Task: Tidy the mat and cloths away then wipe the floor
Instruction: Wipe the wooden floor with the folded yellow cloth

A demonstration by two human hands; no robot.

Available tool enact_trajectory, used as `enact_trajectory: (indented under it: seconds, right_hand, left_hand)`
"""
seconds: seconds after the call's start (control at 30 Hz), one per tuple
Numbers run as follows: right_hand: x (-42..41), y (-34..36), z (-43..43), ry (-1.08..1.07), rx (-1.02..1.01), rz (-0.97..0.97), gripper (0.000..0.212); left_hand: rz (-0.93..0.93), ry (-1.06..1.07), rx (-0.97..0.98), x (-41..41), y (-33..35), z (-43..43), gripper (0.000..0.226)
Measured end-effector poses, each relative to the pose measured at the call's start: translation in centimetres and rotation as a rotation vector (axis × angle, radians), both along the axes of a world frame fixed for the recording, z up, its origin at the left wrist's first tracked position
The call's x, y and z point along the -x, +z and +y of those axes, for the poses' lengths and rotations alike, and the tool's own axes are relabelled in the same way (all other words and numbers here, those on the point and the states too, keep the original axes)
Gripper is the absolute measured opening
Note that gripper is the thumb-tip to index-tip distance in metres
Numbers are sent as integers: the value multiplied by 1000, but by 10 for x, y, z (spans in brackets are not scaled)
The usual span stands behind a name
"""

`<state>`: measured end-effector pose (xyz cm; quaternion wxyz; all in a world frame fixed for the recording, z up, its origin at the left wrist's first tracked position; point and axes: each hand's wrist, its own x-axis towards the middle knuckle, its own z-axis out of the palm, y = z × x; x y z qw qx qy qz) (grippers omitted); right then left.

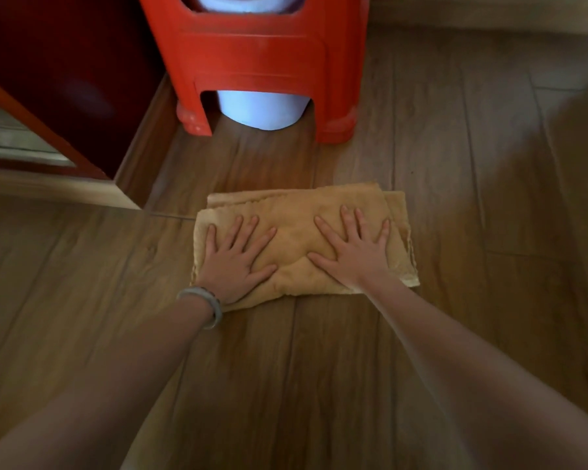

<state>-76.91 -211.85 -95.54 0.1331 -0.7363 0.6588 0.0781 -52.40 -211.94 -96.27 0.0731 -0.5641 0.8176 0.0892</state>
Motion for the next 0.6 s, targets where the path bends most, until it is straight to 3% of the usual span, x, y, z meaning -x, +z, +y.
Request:
enact_trajectory:
  seconds: [0.3,0.6]
  right_hand:
    - [94,-2,-2,-227,15,27,71]
    - [221,0,88,-442,-61,74,72]
  left_hand:
    - [13,-202,-16,101,0,-56,73]
    - [8,-455,30,237,-3,-11,69]
